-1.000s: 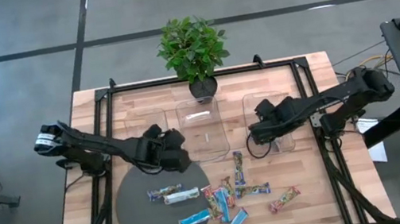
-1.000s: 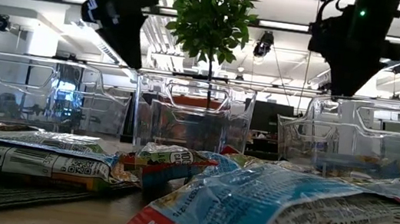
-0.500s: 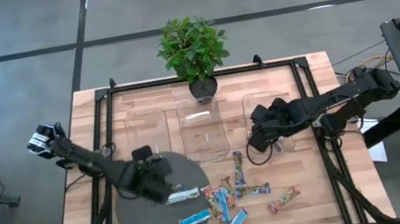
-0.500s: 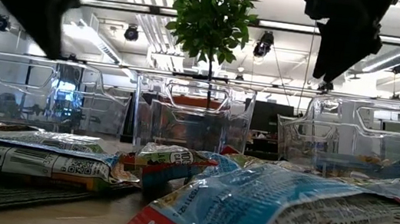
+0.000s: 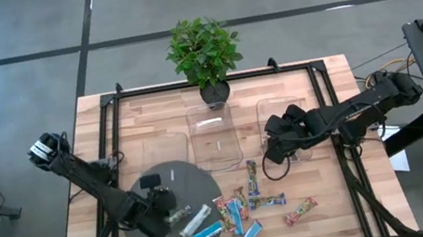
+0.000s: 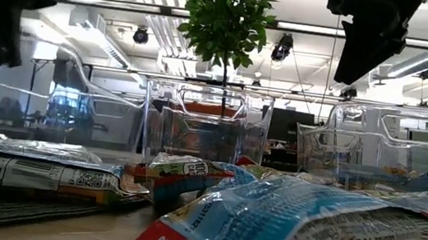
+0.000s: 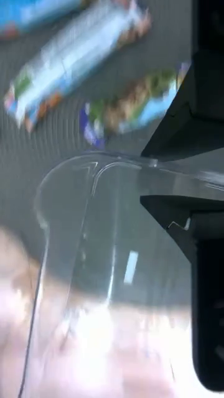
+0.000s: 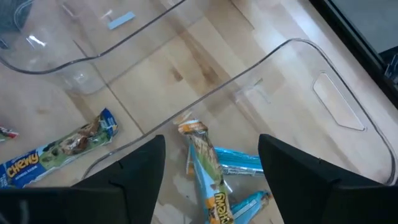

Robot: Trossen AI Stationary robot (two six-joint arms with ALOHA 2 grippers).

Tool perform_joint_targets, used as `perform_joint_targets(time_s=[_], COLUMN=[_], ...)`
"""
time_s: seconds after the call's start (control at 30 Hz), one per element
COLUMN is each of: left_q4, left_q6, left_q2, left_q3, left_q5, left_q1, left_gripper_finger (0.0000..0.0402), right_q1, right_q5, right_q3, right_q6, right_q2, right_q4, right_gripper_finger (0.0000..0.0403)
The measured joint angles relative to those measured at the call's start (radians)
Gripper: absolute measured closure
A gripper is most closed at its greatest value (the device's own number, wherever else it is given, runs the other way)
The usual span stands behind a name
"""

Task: Pick and place Granola Bars by type
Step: Adjust the left transparent bin on the table

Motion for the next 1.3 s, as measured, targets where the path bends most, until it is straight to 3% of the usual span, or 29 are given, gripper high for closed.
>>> perform_joint_targets(time_s=[0.17, 0.37, 0.5, 0.67, 0.83, 1.1, 1.3], left_q4=[-0.101, -0.204, -0.206, -0.168, -0.003, 0.128, 0.141], left_q6=[-0.025, -0.046, -0.092, -0.037, 0.019, 0.038, 0.074], left_q2=[-0.002, -0.007, -0.007, -0.007, -0.003, 0.015, 0.015], left_q3=[0.057, 0.12, 0.123, 0.18, 0.151, -0.022, -0.061], left_q5=[-0.108, -0.317, -0.272, -0.083, 0.043, 0.033, -0.151], left_q1=[0.014, 0.036, 0.07, -0.021, -0.09, 0.031, 0.166], left_gripper_finger=[0.0321, 0.0321, 0.0321, 0.0321, 0.0321, 0.0321, 0.0321], right_q1=[0.0, 0.0, -0.005, -0.004, -0.005, -0.005, -0.005], right_q5=[0.003, 0.023, 0.036, 0.022, 0.023, 0.026, 0.026], right_q3=[0.0, -0.003, -0.005, -0.005, -0.006, -0.031, -0.032], right_q6=[0.003, 0.004, 0.014, 0.017, 0.037, 0.037, 0.067], right_q2=[0.0, 0.0, 0.0, 0.0, 0.0, 0.0, 0.0], right_q4=[0.0, 0.001, 0.002, 0.001, 0.001, 0.002, 0.003], right_gripper_finger=[0.0154, 0.0154, 0.0154, 0.0159, 0.0164, 0.0165, 0.0165])
